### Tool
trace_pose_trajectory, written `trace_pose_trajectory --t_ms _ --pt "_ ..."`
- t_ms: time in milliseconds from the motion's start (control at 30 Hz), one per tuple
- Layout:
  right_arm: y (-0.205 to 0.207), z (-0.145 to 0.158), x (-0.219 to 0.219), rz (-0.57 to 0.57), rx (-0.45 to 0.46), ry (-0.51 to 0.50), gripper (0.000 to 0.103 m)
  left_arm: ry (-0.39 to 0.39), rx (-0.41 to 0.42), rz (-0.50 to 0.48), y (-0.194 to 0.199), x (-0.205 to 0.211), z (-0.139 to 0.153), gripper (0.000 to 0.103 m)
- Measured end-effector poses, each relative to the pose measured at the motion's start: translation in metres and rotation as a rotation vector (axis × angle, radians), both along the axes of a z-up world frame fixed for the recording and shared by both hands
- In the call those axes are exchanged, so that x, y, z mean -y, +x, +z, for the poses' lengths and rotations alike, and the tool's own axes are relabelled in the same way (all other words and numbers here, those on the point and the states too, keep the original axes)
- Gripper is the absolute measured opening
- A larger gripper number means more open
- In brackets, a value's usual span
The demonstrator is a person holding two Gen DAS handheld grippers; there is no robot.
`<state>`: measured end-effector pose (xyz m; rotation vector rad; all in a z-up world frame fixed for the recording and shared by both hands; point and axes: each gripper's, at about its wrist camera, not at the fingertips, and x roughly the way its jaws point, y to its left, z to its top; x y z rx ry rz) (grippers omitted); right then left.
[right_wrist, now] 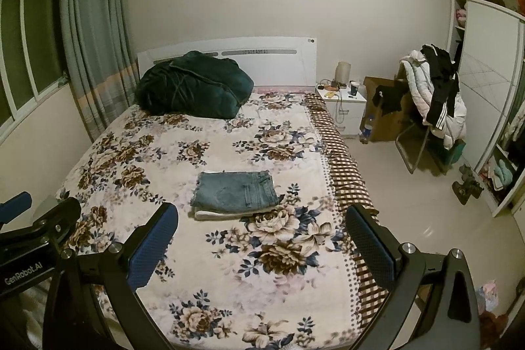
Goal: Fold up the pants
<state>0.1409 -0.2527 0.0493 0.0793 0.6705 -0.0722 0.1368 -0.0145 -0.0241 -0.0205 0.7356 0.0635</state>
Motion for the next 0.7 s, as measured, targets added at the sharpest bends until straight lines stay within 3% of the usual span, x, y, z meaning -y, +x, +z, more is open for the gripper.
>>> trace_pose_trajectory --t_ms 700 --pt "-0.001 0.007 0.003 0.006 0.005 0.002 0.103 0.005 0.009 0.013 -0.003 0.004 0.013 0.103"
